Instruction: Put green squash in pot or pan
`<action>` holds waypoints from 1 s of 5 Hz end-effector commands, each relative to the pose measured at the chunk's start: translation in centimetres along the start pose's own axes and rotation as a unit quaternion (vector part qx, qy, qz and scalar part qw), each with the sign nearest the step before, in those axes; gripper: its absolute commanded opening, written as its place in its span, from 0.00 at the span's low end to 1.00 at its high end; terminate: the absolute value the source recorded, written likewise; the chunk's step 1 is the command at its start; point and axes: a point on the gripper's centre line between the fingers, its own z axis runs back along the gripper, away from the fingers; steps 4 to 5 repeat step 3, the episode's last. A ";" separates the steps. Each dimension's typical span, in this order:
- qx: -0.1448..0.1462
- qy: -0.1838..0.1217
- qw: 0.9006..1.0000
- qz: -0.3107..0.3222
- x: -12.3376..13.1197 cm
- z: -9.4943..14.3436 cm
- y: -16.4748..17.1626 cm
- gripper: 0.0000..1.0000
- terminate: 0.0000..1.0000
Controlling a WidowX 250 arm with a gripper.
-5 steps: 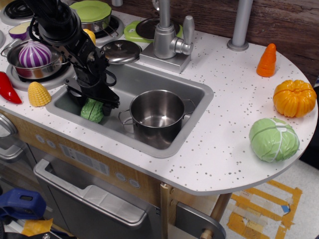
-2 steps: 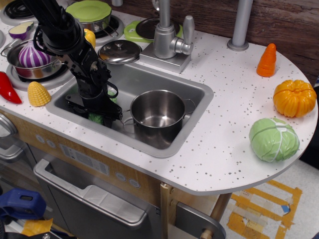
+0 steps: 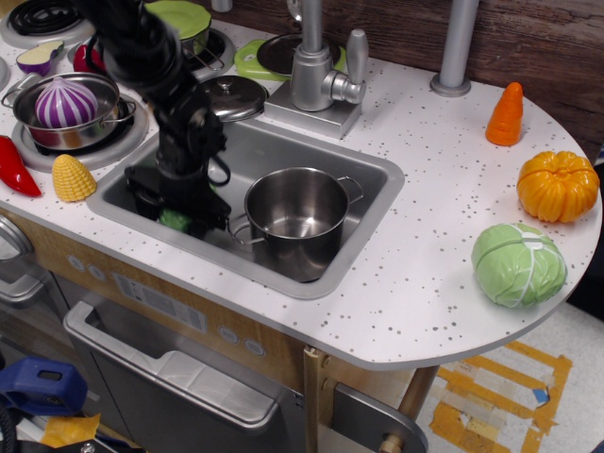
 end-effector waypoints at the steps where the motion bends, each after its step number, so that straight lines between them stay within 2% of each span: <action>1: 0.020 -0.023 1.000 0.001 2.3 6.3 1.8 0.00 0.00; 2: -0.006 -0.020 1.000 0.005 2.9 8.3 -0.1 0.00 0.00; 3: -0.041 0.008 0.999 0.021 3.6 10.5 -3.6 0.00 1.00; 5: -0.041 0.008 0.999 0.021 3.6 10.5 -3.6 0.00 1.00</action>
